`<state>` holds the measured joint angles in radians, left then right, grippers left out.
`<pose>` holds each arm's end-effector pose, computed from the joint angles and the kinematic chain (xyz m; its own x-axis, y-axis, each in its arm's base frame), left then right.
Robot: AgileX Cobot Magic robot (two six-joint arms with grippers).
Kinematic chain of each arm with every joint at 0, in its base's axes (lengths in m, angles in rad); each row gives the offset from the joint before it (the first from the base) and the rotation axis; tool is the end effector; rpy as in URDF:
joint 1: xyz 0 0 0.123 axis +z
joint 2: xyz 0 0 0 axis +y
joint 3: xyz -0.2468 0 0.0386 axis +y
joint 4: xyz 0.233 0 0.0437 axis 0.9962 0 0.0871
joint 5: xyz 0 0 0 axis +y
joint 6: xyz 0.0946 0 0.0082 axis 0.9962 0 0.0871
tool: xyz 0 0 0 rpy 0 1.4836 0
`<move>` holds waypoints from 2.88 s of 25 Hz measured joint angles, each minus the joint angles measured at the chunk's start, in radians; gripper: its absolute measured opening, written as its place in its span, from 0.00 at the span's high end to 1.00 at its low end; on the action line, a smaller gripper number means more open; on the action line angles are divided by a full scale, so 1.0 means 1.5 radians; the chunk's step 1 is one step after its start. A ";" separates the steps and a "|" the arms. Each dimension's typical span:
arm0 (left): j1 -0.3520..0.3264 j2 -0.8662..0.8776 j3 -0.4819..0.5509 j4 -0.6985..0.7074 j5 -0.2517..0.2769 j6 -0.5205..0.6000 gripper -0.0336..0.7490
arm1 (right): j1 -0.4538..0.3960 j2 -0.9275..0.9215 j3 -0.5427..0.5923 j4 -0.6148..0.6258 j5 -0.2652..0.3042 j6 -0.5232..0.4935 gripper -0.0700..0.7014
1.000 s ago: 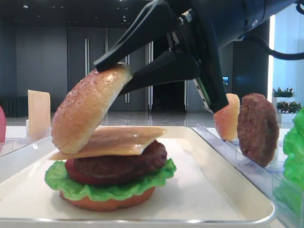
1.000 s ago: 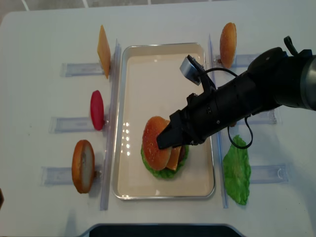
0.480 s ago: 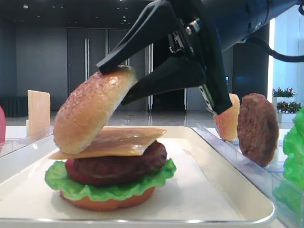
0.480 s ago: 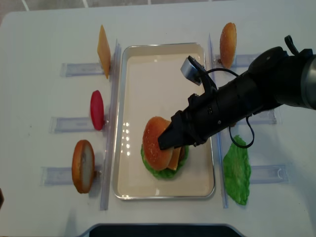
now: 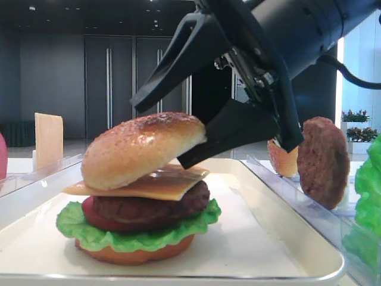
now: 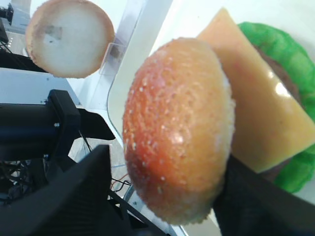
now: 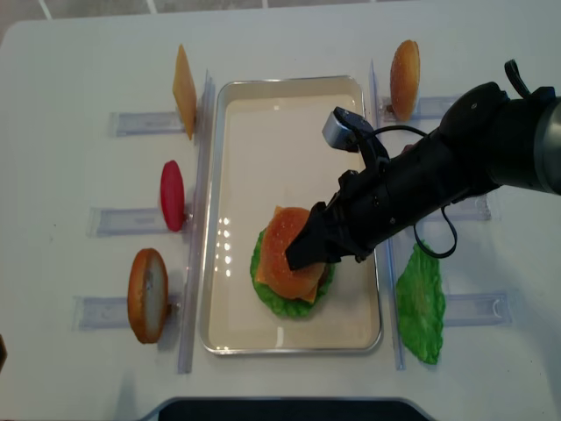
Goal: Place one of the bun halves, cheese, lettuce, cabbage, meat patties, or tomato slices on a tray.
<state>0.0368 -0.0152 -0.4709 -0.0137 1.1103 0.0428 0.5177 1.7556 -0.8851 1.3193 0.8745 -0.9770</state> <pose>0.0198 -0.0004 0.2567 -0.5118 0.0179 -0.8589 -0.0075 0.9997 0.0253 0.2233 0.2084 0.1527 -0.8812 -0.3392 -0.3292 -0.4641 0.4884 0.7390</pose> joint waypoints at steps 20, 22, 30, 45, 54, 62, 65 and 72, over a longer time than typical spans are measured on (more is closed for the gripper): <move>0.000 0.000 0.000 0.000 0.000 0.001 0.96 | -0.003 -0.201 0.000 -0.245 -0.112 0.105 0.24; 0.000 0.000 0.000 0.000 0.000 0.001 0.96 | -0.015 -0.228 0.000 -0.327 -0.119 0.161 0.24; 0.000 0.000 0.000 0.000 0.000 0.001 0.96 | -0.133 -0.320 0.000 -0.609 -0.074 0.405 0.24; 0.000 0.000 0.000 0.000 0.000 0.001 0.96 | -0.372 -0.377 0.000 -0.856 0.123 0.607 0.24; 0.000 0.000 0.000 0.000 0.000 0.001 0.96 | -0.372 -0.505 0.088 -0.858 0.171 0.624 0.24; 0.000 0.000 0.000 0.000 0.000 0.001 0.96 | -0.372 -0.752 0.252 -0.857 0.178 0.624 0.24; 0.000 0.000 0.000 -0.001 0.000 0.001 0.96 | -0.372 -0.836 0.256 -0.856 0.176 0.625 0.24; 0.000 0.000 0.000 -0.001 0.000 0.001 0.96 | -0.372 -0.978 0.257 -0.857 0.175 0.631 0.24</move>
<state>0.0368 -0.0152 -0.4709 -0.0146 1.1103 0.0438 -0.0401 0.2885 -0.4994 0.0337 1.1374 -0.0301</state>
